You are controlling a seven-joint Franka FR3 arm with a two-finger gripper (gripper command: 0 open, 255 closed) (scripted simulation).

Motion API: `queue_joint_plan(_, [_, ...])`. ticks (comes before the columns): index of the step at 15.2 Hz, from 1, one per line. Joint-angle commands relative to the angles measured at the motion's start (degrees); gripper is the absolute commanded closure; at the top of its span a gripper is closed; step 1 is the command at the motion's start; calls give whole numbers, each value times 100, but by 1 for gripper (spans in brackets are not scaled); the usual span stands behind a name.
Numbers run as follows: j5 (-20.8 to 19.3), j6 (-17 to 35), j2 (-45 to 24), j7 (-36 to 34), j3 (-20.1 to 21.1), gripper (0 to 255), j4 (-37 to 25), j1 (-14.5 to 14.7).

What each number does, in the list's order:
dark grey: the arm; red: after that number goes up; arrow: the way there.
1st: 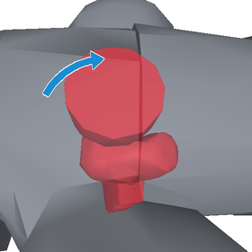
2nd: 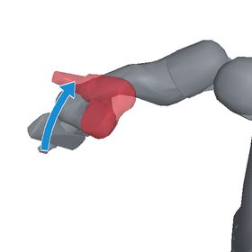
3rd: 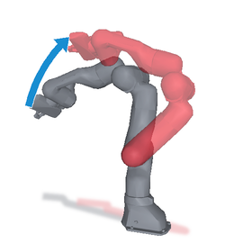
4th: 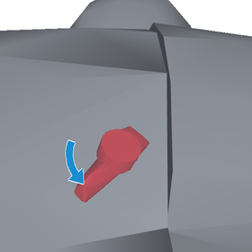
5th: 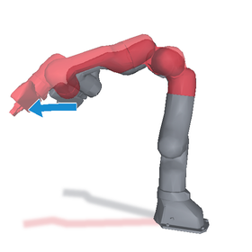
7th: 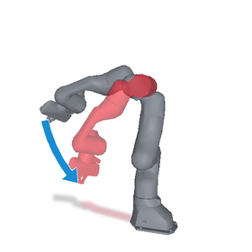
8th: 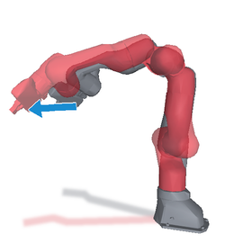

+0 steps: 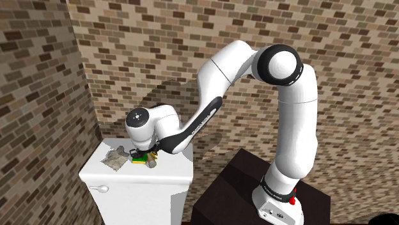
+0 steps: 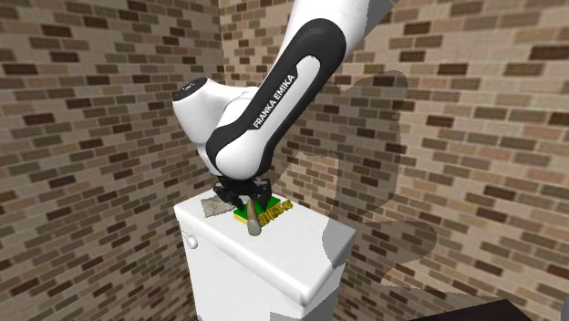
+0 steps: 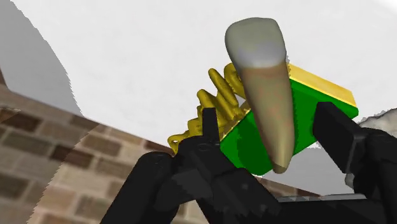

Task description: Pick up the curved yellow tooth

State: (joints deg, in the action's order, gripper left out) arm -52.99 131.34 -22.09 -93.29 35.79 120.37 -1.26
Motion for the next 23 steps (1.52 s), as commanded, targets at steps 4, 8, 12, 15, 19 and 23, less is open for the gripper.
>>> queue_joint_plan(4, [-19,7,-16,-14,-9,255,-3,6])
queue_joint_plan(8, [-17,10,-12,-11,-9,255,1,2])
queue_joint_plan(12, [194,-79,168,167,89,255,-1,-63])
queue_joint_plan(15, [406,-166,352,354,179,255,-5,-133])
queue_joint_plan(19, [687,-289,590,604,289,255,-29,-219])
queue_joint_plan(23, [963,-424,819,854,384,255,-73,-296])
